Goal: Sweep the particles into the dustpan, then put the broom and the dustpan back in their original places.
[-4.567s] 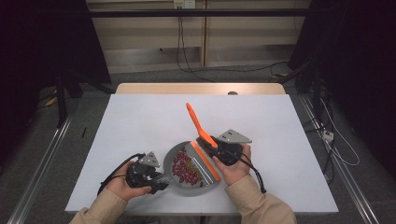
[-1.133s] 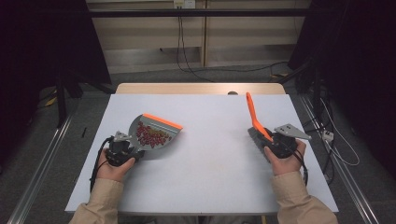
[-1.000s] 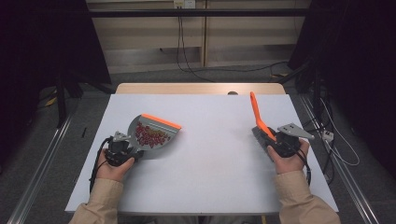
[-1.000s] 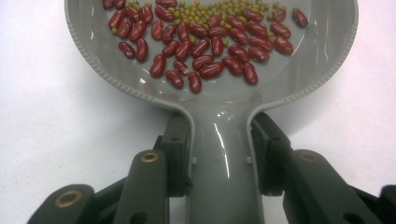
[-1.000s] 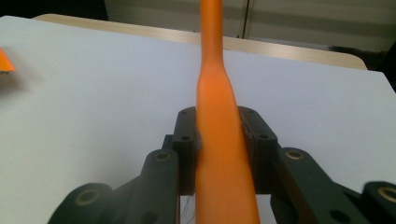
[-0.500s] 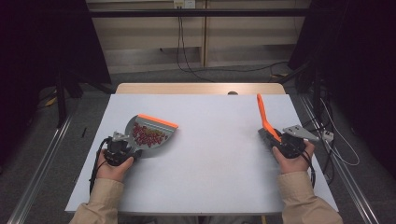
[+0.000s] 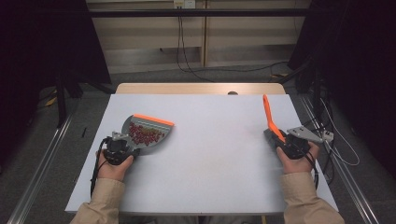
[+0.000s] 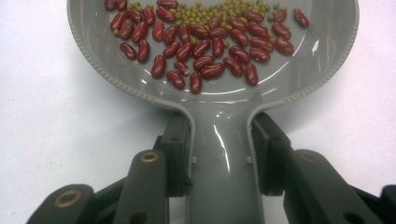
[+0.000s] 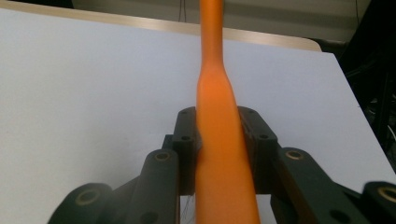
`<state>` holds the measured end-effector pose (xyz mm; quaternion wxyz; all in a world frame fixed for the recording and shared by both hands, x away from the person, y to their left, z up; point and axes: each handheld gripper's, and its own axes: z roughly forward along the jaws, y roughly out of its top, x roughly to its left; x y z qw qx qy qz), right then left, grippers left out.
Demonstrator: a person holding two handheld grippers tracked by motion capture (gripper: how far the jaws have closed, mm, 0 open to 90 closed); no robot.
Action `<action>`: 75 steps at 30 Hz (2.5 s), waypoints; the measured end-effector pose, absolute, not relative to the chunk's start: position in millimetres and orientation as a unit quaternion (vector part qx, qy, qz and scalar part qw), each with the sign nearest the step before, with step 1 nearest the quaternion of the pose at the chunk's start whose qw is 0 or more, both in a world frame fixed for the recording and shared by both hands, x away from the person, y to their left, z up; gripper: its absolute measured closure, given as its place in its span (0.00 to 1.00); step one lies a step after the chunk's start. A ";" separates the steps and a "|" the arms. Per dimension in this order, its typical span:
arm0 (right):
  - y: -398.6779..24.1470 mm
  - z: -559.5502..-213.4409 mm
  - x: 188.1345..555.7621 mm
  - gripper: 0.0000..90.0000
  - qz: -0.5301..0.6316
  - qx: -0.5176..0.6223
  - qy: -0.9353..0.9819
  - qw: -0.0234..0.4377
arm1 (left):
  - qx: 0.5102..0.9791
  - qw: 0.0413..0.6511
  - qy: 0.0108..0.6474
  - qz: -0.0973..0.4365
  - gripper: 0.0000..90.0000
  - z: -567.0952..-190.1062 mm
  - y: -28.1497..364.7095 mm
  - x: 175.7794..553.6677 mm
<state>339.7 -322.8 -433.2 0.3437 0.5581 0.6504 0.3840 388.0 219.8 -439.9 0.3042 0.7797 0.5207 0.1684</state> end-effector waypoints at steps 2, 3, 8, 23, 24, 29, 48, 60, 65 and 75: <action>-322.8 -435.0 339.4 0.79 0.380 0.559 0.652 0.343 | 0.777 0.306 0.524 0.168 0.70 -440.8 219.5 387.8; -322.5 -436.2 339.4 0.79 0.377 0.558 0.655 0.343 | 0.776 0.306 0.525 0.169 0.70 -441.0 219.2 387.7; -318.9 -437.9 339.0 0.79 0.375 0.554 0.659 0.344 | 0.773 0.317 0.523 0.171 0.69 -440.0 218.4 385.1; -309.5 -439.7 333.8 0.78 0.381 0.552 0.659 0.342 | 0.771 0.361 0.508 0.129 0.59 -440.1 209.0 370.4; -308.7 -439.9 333.6 0.78 0.383 0.551 0.659 0.340 | 0.772 0.361 0.508 0.128 0.58 -439.5 208.3 370.0; -301.1 -439.9 332.8 0.76 0.392 0.544 0.664 0.332 | 0.772 0.369 0.503 0.124 0.55 -438.4 205.4 368.4; -275.9 -435.2 322.7 0.49 0.475 0.517 0.660 0.266 | 0.774 0.428 0.452 0.114 0.19 -433.0 199.7 358.9; -281.8 -438.3 306.9 0.31 0.487 0.493 0.681 0.239 | 0.777 0.482 0.389 0.113 0.10 -427.1 209.0 350.9; -286.7 -440.5 298.1 0.30 0.479 0.484 0.692 0.240 | 0.775 0.488 0.386 0.112 0.10 -427.5 215.1 346.2; -297.8 -446.0 287.4 0.26 0.467 0.483 0.700 0.241 | 0.776 0.498 0.371 0.113 0.09 -429.5 225.8 338.0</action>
